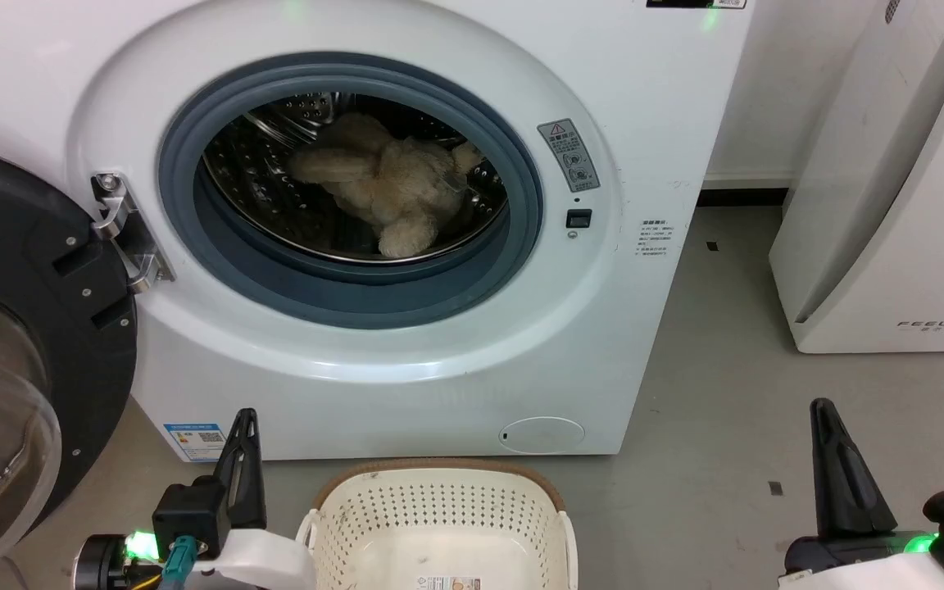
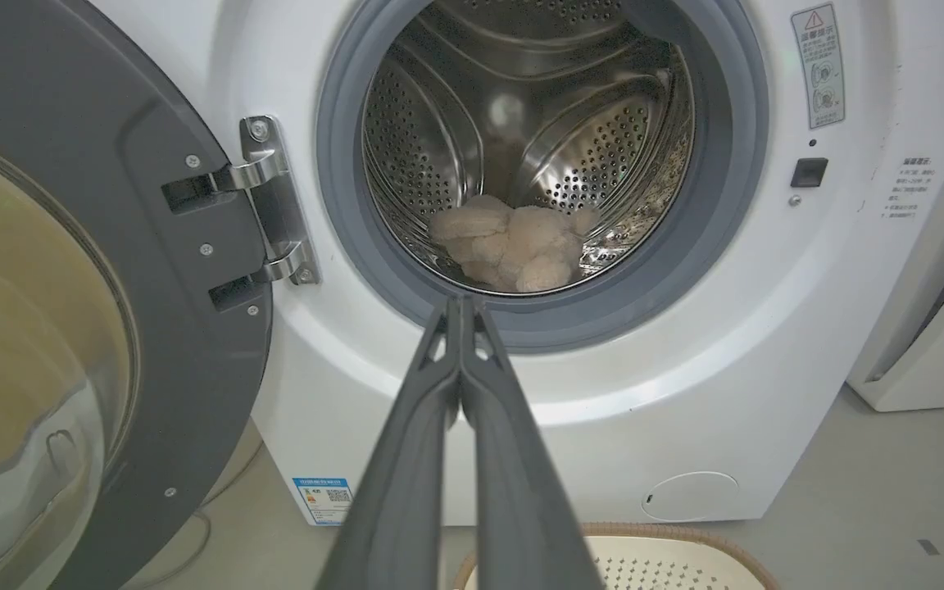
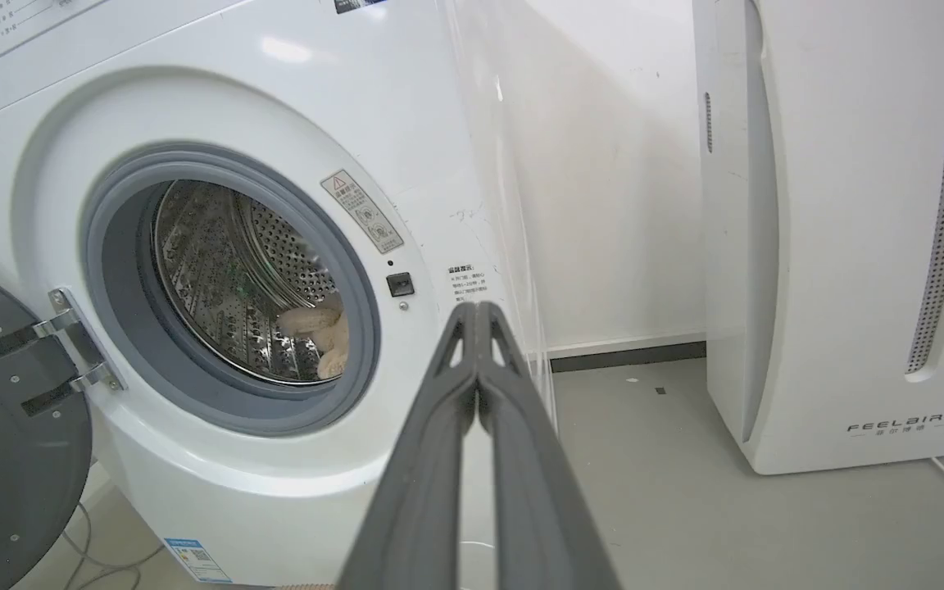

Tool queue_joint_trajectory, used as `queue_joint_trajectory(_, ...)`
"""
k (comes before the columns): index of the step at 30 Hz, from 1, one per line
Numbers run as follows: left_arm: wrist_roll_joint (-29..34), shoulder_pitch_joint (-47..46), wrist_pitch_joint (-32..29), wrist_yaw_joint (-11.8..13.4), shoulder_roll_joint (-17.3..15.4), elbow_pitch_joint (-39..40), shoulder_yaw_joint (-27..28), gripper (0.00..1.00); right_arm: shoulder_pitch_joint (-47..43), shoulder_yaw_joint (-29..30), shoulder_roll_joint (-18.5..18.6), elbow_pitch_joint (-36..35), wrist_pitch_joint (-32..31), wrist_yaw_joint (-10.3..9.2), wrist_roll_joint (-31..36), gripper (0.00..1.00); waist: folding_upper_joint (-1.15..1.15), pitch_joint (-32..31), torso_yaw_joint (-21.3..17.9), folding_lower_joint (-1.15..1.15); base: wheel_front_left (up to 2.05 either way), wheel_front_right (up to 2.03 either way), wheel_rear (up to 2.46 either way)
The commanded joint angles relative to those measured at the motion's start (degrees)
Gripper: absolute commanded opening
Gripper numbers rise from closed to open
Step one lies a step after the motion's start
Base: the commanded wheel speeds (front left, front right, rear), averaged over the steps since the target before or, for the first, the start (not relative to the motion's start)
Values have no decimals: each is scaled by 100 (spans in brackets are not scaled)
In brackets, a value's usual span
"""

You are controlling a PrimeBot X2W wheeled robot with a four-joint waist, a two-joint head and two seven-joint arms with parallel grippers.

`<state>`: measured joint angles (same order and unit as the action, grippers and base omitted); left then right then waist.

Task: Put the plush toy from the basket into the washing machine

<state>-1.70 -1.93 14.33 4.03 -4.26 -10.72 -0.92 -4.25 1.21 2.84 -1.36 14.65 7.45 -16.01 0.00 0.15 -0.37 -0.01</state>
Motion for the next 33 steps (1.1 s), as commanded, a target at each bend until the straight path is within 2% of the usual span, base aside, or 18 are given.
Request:
queue_joint_trajectory(1,6,7,-20,-13,5,30,6,0,15,-4,0,5,-44,0,54,0,0,0,1,1,0,0,0)
queue_joint_trajectory(33,49,56,-395,-116,40,306,29,0,124,-35,1,39,-421,1,464,0,0,-4,10,1,0,0,0)
